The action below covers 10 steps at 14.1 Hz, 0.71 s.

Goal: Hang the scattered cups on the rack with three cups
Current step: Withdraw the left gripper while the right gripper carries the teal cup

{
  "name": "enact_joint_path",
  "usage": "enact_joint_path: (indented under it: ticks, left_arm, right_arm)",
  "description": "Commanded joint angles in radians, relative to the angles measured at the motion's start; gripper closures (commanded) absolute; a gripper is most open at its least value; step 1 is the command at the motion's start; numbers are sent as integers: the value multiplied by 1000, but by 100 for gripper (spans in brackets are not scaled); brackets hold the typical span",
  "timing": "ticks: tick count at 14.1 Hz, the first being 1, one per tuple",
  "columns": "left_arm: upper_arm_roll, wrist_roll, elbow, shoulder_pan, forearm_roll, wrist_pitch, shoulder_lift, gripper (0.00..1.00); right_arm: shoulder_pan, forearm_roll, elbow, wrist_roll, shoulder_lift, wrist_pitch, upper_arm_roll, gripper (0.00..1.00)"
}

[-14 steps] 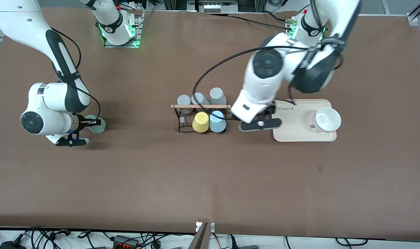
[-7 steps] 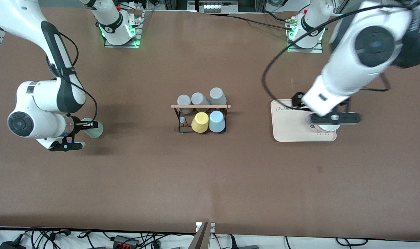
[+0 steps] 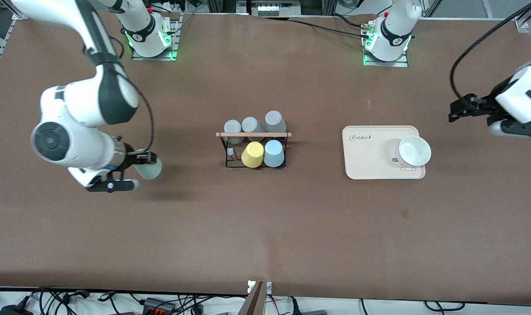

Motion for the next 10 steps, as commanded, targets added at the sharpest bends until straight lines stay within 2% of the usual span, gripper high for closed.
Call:
enact_joint_path:
  ticks: [1,5,10]
  left_arm:
    - [25,5,-92,-21,-13,52,-65,0]
    - [27,43,-88,-23,-11,48,-70,0]
    - [18,62,-66,-14,-10,0,-67,0]
  right_arm:
    - [59,39,69,82,12,-35,-3,76]
    - [108,169,97,170,9,-41,-3,76]
    - [214,180,140,457,50,11,-3,76]
